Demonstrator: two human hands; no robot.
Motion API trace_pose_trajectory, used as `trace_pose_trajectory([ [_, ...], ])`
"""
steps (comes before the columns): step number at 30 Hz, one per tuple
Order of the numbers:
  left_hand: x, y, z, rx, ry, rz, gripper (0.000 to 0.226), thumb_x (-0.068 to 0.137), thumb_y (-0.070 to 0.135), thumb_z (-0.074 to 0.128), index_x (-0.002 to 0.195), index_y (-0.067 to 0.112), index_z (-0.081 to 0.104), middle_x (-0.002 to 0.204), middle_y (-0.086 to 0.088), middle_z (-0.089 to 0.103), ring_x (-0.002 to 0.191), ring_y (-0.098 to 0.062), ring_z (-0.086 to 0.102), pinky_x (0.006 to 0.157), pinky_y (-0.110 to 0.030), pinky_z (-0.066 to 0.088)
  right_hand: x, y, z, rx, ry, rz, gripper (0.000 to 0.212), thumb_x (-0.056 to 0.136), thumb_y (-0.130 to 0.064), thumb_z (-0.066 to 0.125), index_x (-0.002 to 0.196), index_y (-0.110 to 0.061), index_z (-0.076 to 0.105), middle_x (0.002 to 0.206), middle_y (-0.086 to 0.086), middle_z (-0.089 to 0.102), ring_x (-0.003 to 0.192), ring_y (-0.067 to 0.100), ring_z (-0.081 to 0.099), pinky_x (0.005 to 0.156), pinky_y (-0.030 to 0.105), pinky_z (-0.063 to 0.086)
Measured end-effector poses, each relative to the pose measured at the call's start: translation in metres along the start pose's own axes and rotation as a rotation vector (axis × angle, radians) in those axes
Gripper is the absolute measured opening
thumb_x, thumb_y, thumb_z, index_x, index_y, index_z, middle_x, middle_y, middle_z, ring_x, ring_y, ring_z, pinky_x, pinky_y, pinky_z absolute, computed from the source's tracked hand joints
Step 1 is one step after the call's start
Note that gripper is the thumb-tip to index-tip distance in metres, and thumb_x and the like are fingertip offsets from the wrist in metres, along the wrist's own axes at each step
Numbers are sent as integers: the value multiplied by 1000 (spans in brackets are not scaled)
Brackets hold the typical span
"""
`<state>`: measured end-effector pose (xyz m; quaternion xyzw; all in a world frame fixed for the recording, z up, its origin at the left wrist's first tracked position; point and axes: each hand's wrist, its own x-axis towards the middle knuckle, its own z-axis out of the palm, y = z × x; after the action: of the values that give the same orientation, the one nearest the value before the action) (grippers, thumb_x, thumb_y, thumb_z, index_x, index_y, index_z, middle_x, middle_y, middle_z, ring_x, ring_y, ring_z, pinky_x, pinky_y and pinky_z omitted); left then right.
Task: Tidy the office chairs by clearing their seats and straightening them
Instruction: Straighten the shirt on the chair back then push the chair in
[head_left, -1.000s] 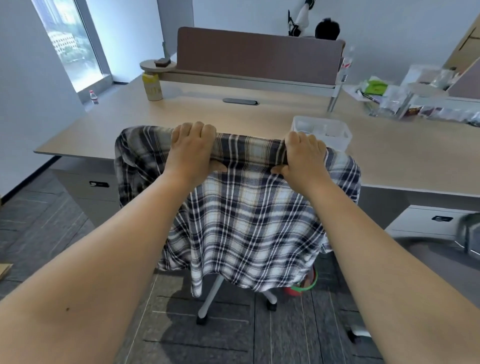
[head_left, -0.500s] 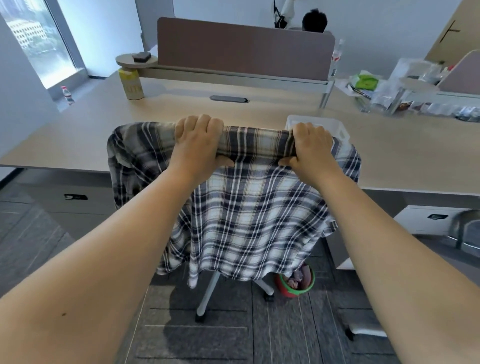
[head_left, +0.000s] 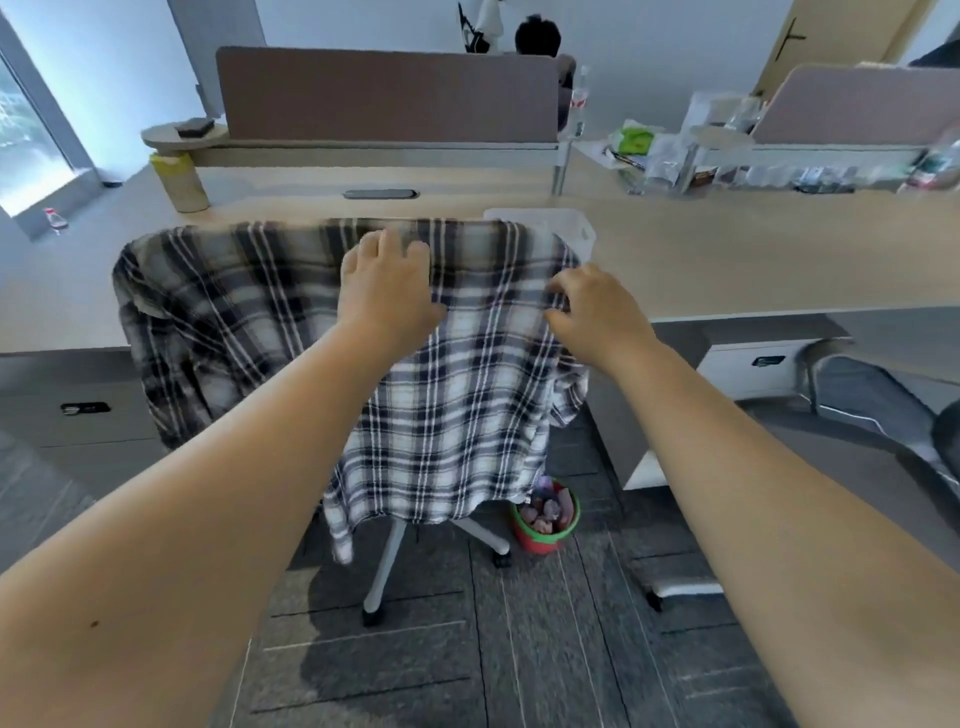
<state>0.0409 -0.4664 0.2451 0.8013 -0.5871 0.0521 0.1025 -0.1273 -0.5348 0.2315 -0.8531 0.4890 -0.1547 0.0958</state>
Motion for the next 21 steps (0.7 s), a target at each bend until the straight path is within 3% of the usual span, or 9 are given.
trace_pose_trajectory([
  [6, -58, 136, 28, -121, -285, 264, 38, 92, 30, 50, 118, 4, 52, 123, -16, 58, 109, -33, 56, 89, -42, 49, -109, 109, -36, 37, -10, 214, 29, 92, -15, 47, 117, -4, 56, 125, 17, 57, 113, 33, 54, 94, 40, 46],
  [12, -139, 288, 63, -229, -500, 478, 38, 93, 25, 47, 125, 5, 50, 131, -15, 55, 119, -32, 51, 97, -39, 44, -251, 230, -70, 46, -4, 526, 28, 91, -18, 49, 116, -8, 59, 124, 15, 60, 110, 32, 56, 91, 37, 47],
  [16, -186, 381, 75, -281, -599, 598, 23, 92, 23, 48, 107, 8, 56, 112, -16, 57, 105, -27, 53, 88, -35, 42, -338, 295, -97, 51, 25, 722, 28, 91, -18, 50, 116, -8, 58, 123, 15, 61, 111, 33, 56, 91, 38, 47],
  [18, -204, 420, 78, -293, -613, 656, 31, 92, 25, 49, 115, 6, 56, 122, -14, 58, 113, -29, 52, 94, -38, 43, -374, 319, -107, 79, 49, 797, 29, 91, -16, 48, 117, -7, 58, 123, 17, 61, 111, 34, 56, 91, 39, 47],
  [21, -223, 480, 88, -291, -640, 754, 32, 92, 25, 51, 117, 5, 55, 124, -15, 59, 112, -29, 54, 92, -38, 43, -421, 354, -119, 101, 90, 903, 21, 92, -17, 48, 108, -11, 60, 110, 16, 63, 108, 33, 57, 79, 32, 44],
])
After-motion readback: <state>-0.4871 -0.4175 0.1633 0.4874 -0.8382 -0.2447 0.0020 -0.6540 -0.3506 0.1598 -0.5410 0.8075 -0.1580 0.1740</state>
